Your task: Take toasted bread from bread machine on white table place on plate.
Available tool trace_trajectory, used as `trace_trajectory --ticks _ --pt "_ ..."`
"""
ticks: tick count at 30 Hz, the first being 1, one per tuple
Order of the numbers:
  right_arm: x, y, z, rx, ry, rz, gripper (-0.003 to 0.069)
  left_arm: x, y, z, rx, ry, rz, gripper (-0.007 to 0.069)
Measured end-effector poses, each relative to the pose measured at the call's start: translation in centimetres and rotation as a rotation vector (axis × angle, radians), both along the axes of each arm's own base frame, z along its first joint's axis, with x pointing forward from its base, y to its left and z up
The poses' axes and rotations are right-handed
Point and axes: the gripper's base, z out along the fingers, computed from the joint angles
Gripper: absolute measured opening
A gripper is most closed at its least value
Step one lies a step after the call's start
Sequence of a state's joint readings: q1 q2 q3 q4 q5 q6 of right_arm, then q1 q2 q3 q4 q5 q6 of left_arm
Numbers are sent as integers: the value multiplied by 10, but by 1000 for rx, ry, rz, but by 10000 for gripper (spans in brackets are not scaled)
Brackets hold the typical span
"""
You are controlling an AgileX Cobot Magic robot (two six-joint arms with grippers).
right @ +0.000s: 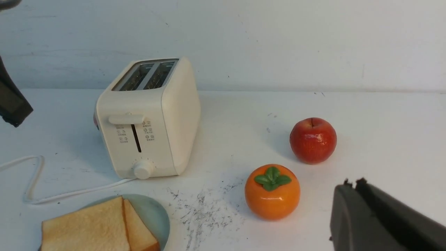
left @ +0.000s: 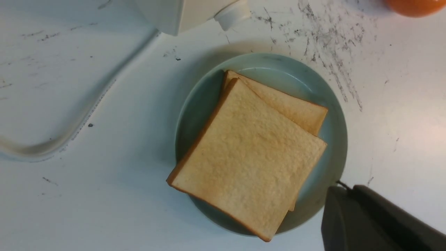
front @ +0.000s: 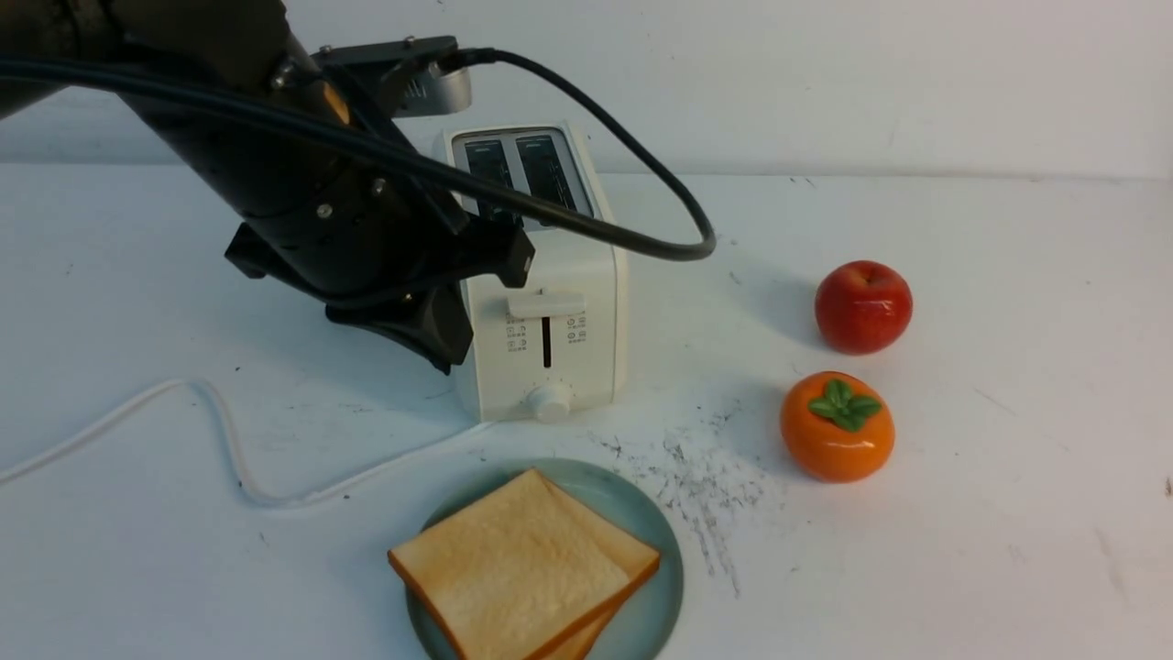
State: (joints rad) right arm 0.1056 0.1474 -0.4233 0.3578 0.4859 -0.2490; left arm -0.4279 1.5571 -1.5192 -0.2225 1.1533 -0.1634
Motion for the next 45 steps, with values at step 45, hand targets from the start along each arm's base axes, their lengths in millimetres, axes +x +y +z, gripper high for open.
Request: trace_trajectory --ticks 45 --pt "12 -12 -128 -156 160 -144 63 -208 110 31 -68 -252 212 -8"
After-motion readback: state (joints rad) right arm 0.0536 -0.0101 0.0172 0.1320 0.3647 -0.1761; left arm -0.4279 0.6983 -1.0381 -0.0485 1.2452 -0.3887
